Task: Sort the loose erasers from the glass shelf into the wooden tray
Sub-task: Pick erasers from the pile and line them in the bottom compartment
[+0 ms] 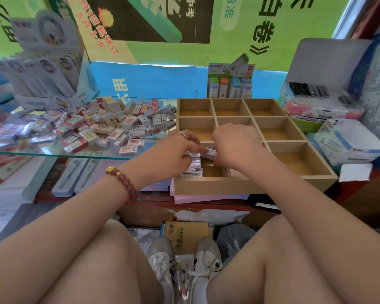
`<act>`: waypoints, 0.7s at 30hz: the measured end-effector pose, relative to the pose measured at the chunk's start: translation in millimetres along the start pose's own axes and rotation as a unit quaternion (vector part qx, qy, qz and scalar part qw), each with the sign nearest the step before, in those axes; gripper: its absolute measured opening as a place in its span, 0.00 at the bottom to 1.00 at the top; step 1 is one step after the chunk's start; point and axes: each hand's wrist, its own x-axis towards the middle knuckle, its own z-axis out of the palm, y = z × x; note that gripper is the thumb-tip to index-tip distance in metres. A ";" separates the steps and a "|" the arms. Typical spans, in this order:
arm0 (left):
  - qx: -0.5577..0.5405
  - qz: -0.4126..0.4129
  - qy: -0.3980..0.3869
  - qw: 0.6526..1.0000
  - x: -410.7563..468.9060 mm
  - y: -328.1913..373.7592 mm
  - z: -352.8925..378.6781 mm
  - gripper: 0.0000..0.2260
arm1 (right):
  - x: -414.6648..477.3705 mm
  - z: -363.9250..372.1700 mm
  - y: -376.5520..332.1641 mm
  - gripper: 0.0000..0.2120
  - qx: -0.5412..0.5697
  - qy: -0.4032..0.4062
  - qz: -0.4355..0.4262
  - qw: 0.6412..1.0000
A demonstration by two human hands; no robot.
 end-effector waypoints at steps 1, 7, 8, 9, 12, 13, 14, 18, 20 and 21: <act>-0.005 0.003 0.003 1.000 0.4 -0.9 0.3 0.22 | 0.1 -0.4 0.0 0.10 -0.002 -0.001 0.000 1.000; 0.017 0.008 -0.002 1.000 3.5 -3.8 -1.8 0.22 | 1.6 2.3 0.7 0.09 0.016 0.011 0.016 1.000; 0.022 0.006 -0.004 1.000 4.5 -4.3 -1.9 0.21 | 2.4 3.2 0.8 0.09 0.023 0.015 0.019 0.999; 0.033 0.004 -0.007 0.999 5.6 -4.8 -1.2 0.19 | 3.2 3.6 1.2 0.08 0.035 0.015 0.021 0.999; 0.066 0.003 -0.023 0.998 7.5 -3.9 3.4 0.18 | 4.9 5.3 2.0 0.06 0.068 0.004 0.022 0.997; 0.067 0.003 -0.022 0.998 7.2 -3.5 4.4 0.17 | 4.8 6.0 2.0 0.06 0.073 -0.002 0.023 0.997; 0.067 0.003 -0.018 0.998 6.4 -3.4 5.1 0.17 | 4.8 6.8 1.8 0.06 0.076 -0.004 0.023 0.997; 0.028 -0.001 0.009 1.000 1.8 -5.1 2.1 0.18 | 3.7 7.3 1.6 0.07 0.090 -0.002 0.025 0.996; -0.012 -0.006 0.044 0.999 -1.2 -6.2 -2.5 0.18 | 3.1 6.4 4.1 0.07 0.112 -0.012 0.024 0.993; -0.026 -0.010 0.068 0.997 -2.9 -6.6 -5.7 0.17 | 1.9 5.4 6.3 0.07 0.127 -0.016 0.024 0.991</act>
